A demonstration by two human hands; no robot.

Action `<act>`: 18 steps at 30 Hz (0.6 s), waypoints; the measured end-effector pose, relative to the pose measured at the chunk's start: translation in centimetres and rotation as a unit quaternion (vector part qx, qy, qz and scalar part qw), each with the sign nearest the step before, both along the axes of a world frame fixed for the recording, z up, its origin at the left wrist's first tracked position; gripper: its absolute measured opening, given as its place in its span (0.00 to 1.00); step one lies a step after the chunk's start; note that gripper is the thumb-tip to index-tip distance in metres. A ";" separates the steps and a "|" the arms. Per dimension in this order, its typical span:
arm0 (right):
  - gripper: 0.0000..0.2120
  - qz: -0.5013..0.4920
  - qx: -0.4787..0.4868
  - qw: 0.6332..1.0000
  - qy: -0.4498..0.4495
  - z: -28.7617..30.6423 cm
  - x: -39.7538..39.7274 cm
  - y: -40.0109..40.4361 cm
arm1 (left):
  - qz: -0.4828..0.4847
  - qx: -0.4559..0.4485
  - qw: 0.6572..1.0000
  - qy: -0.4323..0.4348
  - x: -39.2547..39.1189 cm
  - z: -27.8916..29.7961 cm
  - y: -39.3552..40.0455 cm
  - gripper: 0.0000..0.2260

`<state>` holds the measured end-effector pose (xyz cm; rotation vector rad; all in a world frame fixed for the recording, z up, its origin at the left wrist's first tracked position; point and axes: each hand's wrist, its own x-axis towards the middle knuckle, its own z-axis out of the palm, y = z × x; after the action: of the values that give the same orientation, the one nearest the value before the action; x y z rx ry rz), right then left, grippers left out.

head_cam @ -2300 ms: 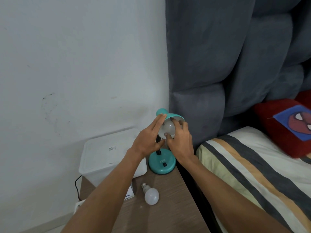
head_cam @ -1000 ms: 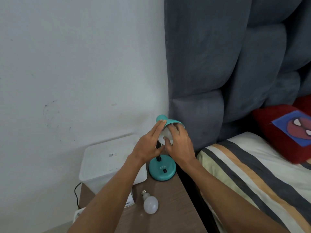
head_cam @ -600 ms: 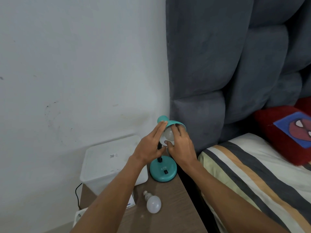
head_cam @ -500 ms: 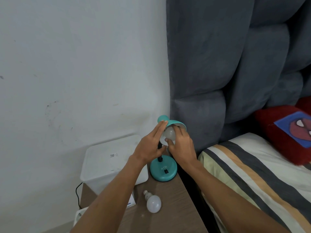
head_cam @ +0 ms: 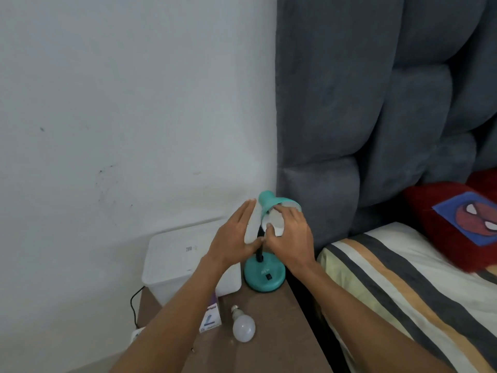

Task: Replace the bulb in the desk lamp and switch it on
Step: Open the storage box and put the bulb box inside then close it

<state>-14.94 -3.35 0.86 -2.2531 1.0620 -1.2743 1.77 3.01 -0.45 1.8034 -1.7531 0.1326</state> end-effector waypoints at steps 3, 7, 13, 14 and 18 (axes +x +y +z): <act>0.18 0.041 -0.031 0.999 -0.004 0.7 1.0 1.6 | 0.068 0.003 0.998 0.009 1.6 -0.1 3.5 0.35; 0.16 0.129 0.031 0.991 0.028 0.3 4.0 4.0 | 0.196 0.041 0.978 0.063 4.9 -1.0 8.5 0.31; 0.24 0.150 0.137 0.970 0.136 -3.4 9.0 4.6 | 0.308 0.107 0.934 0.144 11.4 -3.7 14.1 0.36; 0.26 0.135 0.153 0.970 0.135 -3.9 9.6 4.3 | 0.317 0.119 0.925 0.170 12.3 -4.0 14.6 0.38; 0.32 0.107 0.232 0.955 0.150 -5.7 12.0 2.7 | 0.301 0.101 0.900 0.299 14.6 -4.6 14.6 0.44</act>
<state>-2.89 -0.65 -4.83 -2.1494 1.0459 -0.5340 16.36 17.65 -5.10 2.1818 -0.7735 -0.3386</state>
